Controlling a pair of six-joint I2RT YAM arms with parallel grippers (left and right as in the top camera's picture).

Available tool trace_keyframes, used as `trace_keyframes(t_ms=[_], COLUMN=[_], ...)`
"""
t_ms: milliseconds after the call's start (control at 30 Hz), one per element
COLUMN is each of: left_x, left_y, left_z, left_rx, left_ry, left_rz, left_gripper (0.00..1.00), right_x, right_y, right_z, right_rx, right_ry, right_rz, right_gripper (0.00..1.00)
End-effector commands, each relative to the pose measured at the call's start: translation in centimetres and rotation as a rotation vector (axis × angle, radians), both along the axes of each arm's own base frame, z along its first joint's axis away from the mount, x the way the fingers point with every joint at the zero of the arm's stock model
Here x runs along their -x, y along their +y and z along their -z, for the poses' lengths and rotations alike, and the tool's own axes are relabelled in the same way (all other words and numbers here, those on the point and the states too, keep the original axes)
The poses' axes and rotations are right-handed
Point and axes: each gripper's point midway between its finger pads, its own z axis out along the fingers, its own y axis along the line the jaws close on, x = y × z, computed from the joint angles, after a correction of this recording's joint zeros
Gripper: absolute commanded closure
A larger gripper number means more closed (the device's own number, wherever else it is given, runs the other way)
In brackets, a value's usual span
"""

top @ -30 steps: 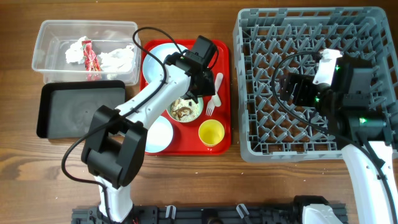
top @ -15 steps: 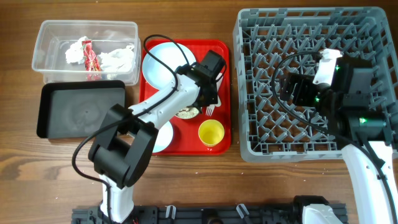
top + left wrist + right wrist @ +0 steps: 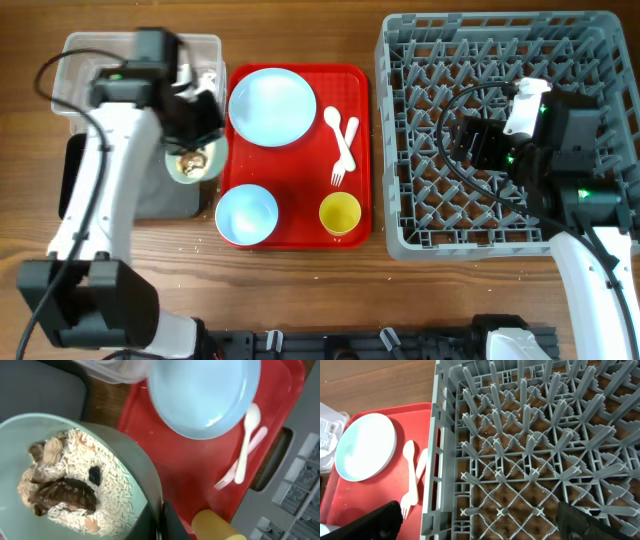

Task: Sort waste into correct bins and load items into the dishwasher rack
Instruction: 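Tip the green bowl over the black tray to dump the rice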

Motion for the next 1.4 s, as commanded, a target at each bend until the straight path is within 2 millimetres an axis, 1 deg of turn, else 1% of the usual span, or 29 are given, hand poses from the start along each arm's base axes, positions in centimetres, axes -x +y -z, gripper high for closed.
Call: trace_keyframes(t_ms=[0, 67, 100, 133, 167, 300, 400, 433, 467, 500, 533, 567, 600, 667, 933, 967, 1000, 1033, 1067, 1100, 1133, 1167, 1267, 1367], left_x=[0.2, 0.1, 0.0, -0.1, -0.2, 0.0, 0.6, 0.6, 0.6, 0.7, 0.8, 0.8, 0.9, 1.2, 1.2, 1.1, 0.9, 0.9, 1.0, 1.1, 1.3, 1.5, 1.5, 1.7], left_y=[2.8, 5.0, 5.6, 7.1, 7.9, 12.3, 13.8, 14.0, 14.3, 14.5, 14.8, 15.0, 14.9, 14.6, 14.5, 14.7, 15.2, 15.4, 15.2, 14.9, 14.5, 14.3, 14.7, 15.2], left_z=[0.7, 1.6, 1.9, 2.1, 2.0, 0.8, -0.4, -1.0, -2.2, -3.0, -3.4, -3.4, -3.4, -4.2, -4.0, -3.1, -1.1, -0.3, -0.5, -1.4, -3.0, -4.0, -4.0, -4.0], left_rx=[0.184, 0.311, 0.353, 0.428, 0.466, 0.659, 0.733, 0.748, 0.778, 0.798, 0.815, 0.824, 0.835, 0.874, 0.87, 0.852, 0.819, 0.801, 0.815, 0.864, 0.935, 0.977, 1.007, 1.096], left_ry=[-0.054, -0.127, -0.157, -0.224, -0.267, -0.526, -0.63, -0.66, -0.725, -0.767, -0.796, -0.801, -0.812, -0.856, -0.851, -0.799, -0.674, -0.629, -0.63, -0.659, -0.716, -0.745, -0.711, -0.609], left_rz=[0.053, 0.036, 0.027, -0.006, -0.023, -0.107, -0.121, -0.112, -0.081, -0.06, -0.049, -0.05, -0.041, -0.003, -0.007, -0.051, -0.162, -0.199, -0.198, -0.177, -0.132, -0.109, -0.152, -0.264], left_gripper=[0.96, 0.96, 0.96, 0.96, 0.96, 0.96, 0.96, 0.96, 0.96, 0.96, 0.96, 0.96, 0.96, 0.96, 0.96, 0.96, 0.96, 0.96, 0.96, 0.96, 0.96, 0.96, 0.96, 0.96], right_x=[-0.2, -0.2, -0.2, -0.2, -0.2, -0.4, -0.4, -0.4, -0.4, -0.4, -0.4, -0.4, -0.4, -0.5, -0.4, -0.4, -0.4, -0.4, -0.4, -0.4, -0.4, -0.4, -0.4, -0.4], right_y=[0.0, 0.0, 0.0, 0.0, 0.0, 0.0, 0.0, 0.0, 0.0, 0.0, 0.0, 0.0, 0.0, 0.0, 0.1, 0.0, 0.0, 0.0, 0.1, 0.1, 0.1, 0.1, 0.1, 0.0], right_z=[-1.1, -1.1, -1.1, -1.1, -1.1, -1.3, -1.3, -1.3, -1.3, -1.3, -1.3, -1.3, -1.3, -1.4, -1.3, -1.3, -1.3, -1.3, -1.3, -1.3, -1.3, -1.3, -1.3, -1.3], right_rx=[-0.01, -0.011, -0.011, -0.011, -0.011, -0.011, -0.011, -0.011, -0.011, -0.011, -0.011, -0.011, -0.011, -0.011, -0.014, -0.013, -0.013, -0.013, -0.014, -0.014, -0.014, -0.014, -0.014, -0.013], right_ry=[-0.029, -0.029, -0.029, -0.029, -0.03, -0.039, -0.039, -0.039, -0.04, -0.04, -0.04, -0.041, -0.043, -0.044, -0.041, -0.04, -0.042, -0.043, -0.043, -0.043, -0.042, -0.042, -0.039, -0.04], right_rz=[0.008, 0.009, 0.009, 0.009, 0.009, 0.009, 0.009, 0.009, 0.009, 0.009, 0.009, 0.009, 0.009, 0.008, 0.006, 0.006, 0.006, 0.006, 0.006, 0.006, 0.006, 0.006, 0.006, 0.005], right_gripper=[0.0, 0.0, 0.0, 0.0, 0.0, 0.0, 0.0, 0.0, 0.0, 0.0, 0.0, 0.0, 0.0, 0.0, 0.0, 0.0, 0.01, 0.0, 0.0, 0.0, 0.0, 0.0, 0.0, 0.0])
